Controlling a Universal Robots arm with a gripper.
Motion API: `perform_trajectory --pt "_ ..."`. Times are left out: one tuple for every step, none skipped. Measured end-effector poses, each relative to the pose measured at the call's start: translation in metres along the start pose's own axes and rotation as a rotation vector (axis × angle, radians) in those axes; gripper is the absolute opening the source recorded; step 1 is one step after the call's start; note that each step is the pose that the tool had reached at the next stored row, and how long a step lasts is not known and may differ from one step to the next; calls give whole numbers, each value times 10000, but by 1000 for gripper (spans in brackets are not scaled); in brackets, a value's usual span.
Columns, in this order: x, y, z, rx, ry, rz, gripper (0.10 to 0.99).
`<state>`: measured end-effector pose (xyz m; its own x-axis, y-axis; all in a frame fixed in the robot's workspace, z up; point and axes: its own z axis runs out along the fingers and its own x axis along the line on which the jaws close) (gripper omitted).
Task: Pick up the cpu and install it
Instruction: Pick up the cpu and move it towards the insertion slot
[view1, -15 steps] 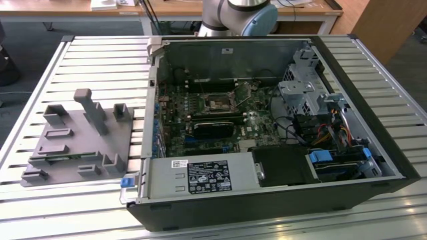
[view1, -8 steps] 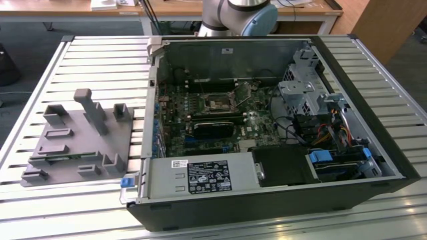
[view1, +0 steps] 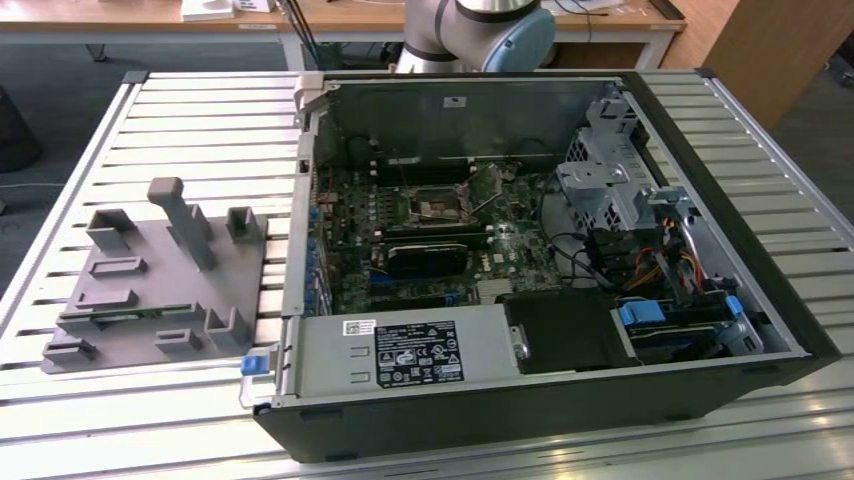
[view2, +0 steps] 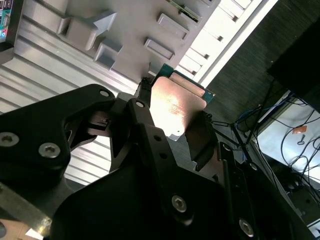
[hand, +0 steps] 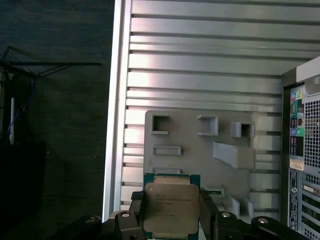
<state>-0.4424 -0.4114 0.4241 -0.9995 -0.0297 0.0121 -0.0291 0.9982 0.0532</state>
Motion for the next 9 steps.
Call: perform_trajectory --pt "0 1 -9 0 0 0 529" --pt "0 1 -16 -1 -1 0 529" --pt "0 1 -22 0 0 0 529" --pt "0 2 -28 0 0 0 529" --pt "0 2 -33 0 0 0 529" --pt "0 2 -38 0 1 0 529" --pt "1 3 -42 0 0 0 529" --pt "1 3 -48 0 -1 0 529" --pt "1 3 -54 0 0 0 529"
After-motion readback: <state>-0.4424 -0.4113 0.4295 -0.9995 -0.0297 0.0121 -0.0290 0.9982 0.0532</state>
